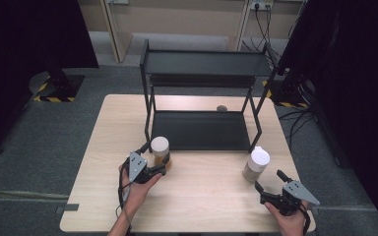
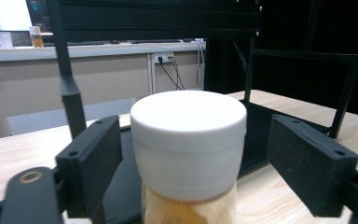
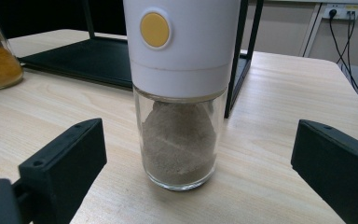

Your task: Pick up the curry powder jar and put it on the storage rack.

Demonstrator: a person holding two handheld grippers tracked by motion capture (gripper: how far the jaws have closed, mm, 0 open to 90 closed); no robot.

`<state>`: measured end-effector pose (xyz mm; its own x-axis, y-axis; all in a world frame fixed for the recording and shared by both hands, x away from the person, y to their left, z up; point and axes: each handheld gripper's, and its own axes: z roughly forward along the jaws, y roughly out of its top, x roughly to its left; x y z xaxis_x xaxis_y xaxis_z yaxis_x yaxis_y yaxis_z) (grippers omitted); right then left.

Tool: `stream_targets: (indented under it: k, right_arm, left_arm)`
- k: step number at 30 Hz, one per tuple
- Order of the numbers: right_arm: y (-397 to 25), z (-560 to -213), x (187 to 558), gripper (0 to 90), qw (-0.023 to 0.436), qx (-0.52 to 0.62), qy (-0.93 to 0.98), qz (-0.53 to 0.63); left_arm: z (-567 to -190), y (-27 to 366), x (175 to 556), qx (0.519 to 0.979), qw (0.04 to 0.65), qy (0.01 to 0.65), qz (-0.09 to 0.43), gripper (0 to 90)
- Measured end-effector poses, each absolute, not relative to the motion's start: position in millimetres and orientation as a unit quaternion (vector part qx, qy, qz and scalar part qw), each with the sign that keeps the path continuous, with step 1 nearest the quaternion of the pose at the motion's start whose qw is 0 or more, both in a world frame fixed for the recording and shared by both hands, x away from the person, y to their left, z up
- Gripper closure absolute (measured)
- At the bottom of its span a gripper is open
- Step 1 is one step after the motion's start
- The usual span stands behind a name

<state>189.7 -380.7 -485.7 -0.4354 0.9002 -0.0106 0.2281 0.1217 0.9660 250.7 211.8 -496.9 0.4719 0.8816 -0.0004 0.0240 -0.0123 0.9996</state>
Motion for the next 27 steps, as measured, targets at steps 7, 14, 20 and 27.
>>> stream_targets:
  k: [7,14,20,27]
  right_arm:
    - [-381.0,-485.4,190.1,3.6,0.326,0.418,0.675,0.513]
    - [-381.8,-485.5,190.4,3.8,0.323,0.42,0.674,0.515]
    - [-382.2,-485.3,190.7,3.8,0.321,0.422,0.673,0.516]
    - [-382.8,-485.4,191.5,3.8,0.32,0.422,0.672,0.517]
  left_arm:
    - [-496.5,208.0,259.0,0.618,0.592,0.371,0.361,24.2]
    - [-498.3,209.4,265.1,0.623,0.591,0.366,0.357,30.4]
    - [-496.6,209.7,266.0,0.625,0.592,0.368,0.352,33.4]
    - [-493.1,208.5,264.7,0.627,0.587,0.371,0.352,33.5]
